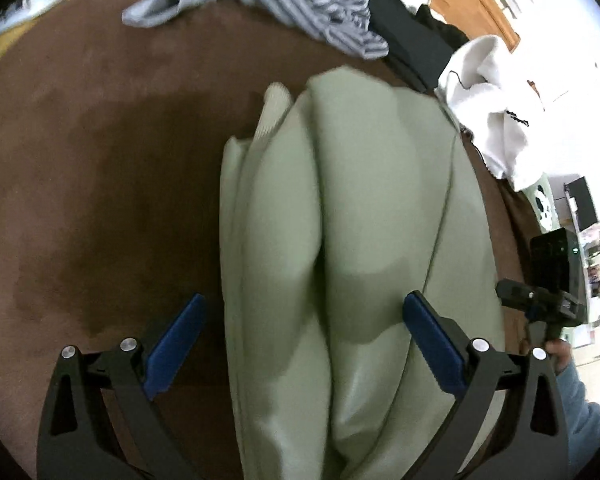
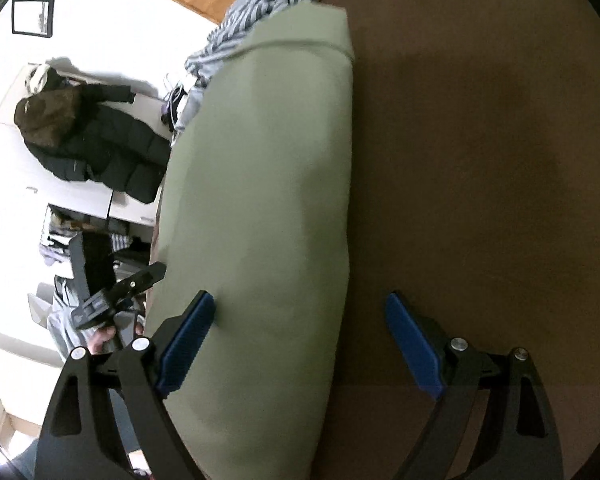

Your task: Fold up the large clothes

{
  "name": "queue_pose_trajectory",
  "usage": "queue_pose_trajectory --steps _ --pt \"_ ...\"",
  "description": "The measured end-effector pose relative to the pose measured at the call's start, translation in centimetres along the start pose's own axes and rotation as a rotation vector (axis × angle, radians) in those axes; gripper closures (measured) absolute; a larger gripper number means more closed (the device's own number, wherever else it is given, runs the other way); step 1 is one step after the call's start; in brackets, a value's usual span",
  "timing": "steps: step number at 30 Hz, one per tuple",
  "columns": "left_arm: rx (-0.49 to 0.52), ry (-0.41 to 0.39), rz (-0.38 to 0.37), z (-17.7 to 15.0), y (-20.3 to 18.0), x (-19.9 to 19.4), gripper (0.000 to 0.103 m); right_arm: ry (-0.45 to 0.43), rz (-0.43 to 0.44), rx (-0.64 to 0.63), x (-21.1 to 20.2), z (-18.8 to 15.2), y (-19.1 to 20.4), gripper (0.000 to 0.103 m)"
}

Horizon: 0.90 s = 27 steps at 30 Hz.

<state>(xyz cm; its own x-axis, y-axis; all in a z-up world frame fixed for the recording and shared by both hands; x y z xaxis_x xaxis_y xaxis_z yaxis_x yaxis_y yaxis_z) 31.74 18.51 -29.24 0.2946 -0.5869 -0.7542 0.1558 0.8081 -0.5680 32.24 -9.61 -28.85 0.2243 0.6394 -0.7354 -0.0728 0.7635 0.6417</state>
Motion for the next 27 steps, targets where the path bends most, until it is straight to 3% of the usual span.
queue_pose_trajectory --steps 12,19,20,24,27 --pt "-0.059 -0.041 -0.186 0.3 -0.1 1.0 0.007 0.009 0.041 -0.048 1.1 0.6 1.0 0.006" --pt "-0.003 0.011 -0.117 0.4 -1.8 2.1 0.007 0.001 0.000 -0.088 2.0 0.7 2.0 0.010" --pt "0.009 0.014 -0.100 0.5 -1.9 2.1 0.009 -0.002 -0.017 -0.101 2.1 0.6 2.3 0.012" --pt "0.009 -0.004 -0.100 0.3 -2.4 1.7 0.035 -0.027 -0.074 -0.137 1.9 0.4 2.2 0.021" --pt "0.033 -0.028 -0.067 0.2 -2.9 1.5 0.044 -0.048 -0.091 -0.162 1.5 0.1 2.2 0.033"
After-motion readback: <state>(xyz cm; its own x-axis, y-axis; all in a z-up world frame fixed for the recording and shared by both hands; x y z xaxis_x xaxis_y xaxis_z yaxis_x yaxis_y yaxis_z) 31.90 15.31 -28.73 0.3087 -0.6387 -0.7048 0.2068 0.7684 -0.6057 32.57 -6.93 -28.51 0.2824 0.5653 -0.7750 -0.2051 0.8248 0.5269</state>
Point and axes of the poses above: each gripper's, at about its wrist camera, not at the fingertips, and x roughly the way its jaws point, y to its left, z to its top, the point moved 8 cm from there along x, roughly the way its jaws point, and after that the axes turned 7 degrees about -z, right-handed, at the moved point
